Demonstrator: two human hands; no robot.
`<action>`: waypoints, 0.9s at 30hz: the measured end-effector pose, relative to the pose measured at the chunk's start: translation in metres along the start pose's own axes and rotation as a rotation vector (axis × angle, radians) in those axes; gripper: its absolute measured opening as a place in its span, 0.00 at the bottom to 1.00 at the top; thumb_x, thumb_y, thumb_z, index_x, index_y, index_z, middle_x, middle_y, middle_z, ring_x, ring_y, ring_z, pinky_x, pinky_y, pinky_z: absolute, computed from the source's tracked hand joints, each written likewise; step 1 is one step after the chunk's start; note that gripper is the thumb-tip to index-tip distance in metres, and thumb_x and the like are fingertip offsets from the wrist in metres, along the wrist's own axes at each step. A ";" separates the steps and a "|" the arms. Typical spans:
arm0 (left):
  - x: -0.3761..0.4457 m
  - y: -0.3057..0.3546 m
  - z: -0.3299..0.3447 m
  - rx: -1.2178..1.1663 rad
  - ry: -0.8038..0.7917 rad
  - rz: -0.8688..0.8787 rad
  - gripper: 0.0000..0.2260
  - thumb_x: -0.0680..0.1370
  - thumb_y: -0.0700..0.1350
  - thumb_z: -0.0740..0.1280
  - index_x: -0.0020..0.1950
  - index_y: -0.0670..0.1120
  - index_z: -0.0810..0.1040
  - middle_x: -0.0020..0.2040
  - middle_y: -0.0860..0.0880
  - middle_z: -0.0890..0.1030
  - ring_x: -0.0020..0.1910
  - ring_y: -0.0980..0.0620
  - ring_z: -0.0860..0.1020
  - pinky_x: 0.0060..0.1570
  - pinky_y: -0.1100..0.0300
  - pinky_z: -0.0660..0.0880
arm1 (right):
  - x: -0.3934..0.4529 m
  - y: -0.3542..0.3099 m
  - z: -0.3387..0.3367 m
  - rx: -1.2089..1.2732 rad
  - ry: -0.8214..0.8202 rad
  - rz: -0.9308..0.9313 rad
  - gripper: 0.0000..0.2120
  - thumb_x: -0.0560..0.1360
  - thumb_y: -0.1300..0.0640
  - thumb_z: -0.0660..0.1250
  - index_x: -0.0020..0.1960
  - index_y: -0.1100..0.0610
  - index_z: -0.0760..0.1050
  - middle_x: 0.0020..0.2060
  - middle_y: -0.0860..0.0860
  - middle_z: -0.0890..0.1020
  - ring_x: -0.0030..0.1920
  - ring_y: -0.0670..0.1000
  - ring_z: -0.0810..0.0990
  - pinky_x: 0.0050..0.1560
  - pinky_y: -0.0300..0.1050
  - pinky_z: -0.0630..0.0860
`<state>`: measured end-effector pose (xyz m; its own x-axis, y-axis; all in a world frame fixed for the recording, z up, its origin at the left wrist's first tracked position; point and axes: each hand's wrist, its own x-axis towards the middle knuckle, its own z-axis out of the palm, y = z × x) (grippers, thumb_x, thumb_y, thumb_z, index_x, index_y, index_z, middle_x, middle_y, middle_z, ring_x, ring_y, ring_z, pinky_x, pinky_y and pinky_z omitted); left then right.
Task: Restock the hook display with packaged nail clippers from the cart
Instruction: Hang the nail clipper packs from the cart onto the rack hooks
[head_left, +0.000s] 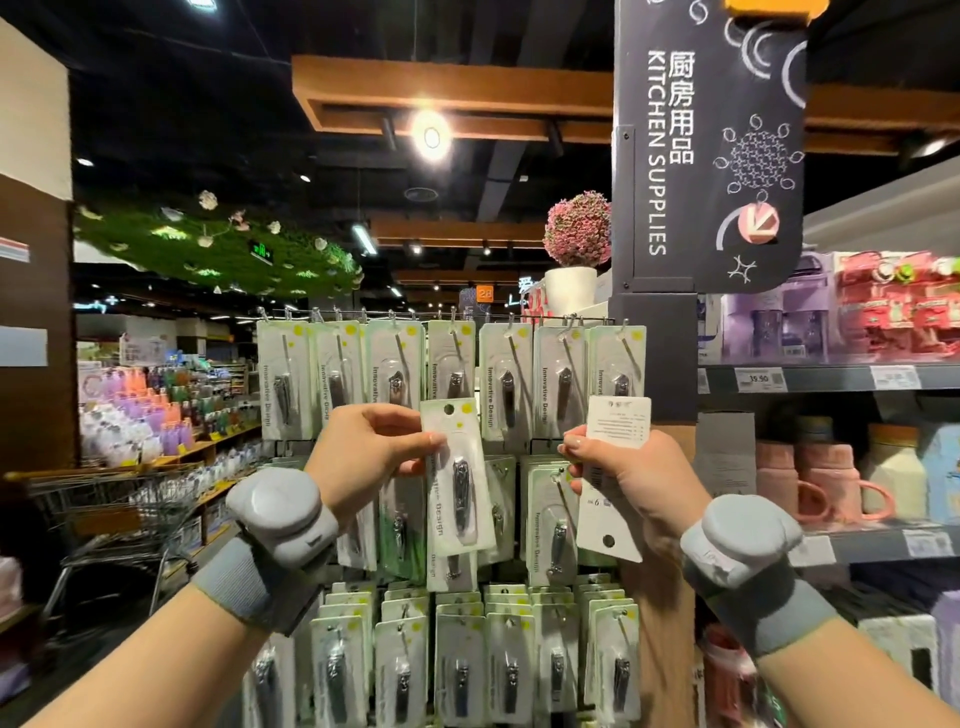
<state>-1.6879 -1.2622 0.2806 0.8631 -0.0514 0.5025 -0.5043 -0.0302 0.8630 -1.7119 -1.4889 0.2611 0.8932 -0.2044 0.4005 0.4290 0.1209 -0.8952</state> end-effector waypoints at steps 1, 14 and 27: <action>0.000 0.001 -0.002 -0.001 0.005 0.000 0.07 0.70 0.32 0.72 0.47 0.32 0.81 0.41 0.39 0.83 0.32 0.54 0.79 0.31 0.66 0.76 | 0.000 0.000 0.001 -0.004 0.000 -0.003 0.03 0.71 0.70 0.69 0.41 0.65 0.79 0.35 0.57 0.83 0.29 0.50 0.80 0.29 0.40 0.78; -0.007 -0.004 -0.007 -0.028 0.038 -0.013 0.05 0.70 0.33 0.71 0.45 0.34 0.81 0.39 0.40 0.84 0.34 0.50 0.82 0.35 0.63 0.80 | 0.000 0.010 -0.004 0.065 -0.011 0.013 0.02 0.71 0.70 0.68 0.43 0.66 0.78 0.34 0.58 0.82 0.29 0.52 0.78 0.30 0.41 0.78; -0.011 0.000 -0.021 0.078 0.118 0.088 0.06 0.72 0.34 0.70 0.47 0.33 0.79 0.40 0.39 0.79 0.34 0.51 0.76 0.30 0.68 0.76 | 0.027 0.008 -0.034 -0.005 0.088 -0.041 0.09 0.75 0.68 0.65 0.52 0.58 0.78 0.44 0.57 0.82 0.36 0.52 0.82 0.34 0.42 0.81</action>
<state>-1.6972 -1.2407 0.2762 0.8107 0.0603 0.5824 -0.5746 -0.1089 0.8112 -1.6892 -1.5263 0.2585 0.8595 -0.2936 0.4185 0.4642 0.1056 -0.8794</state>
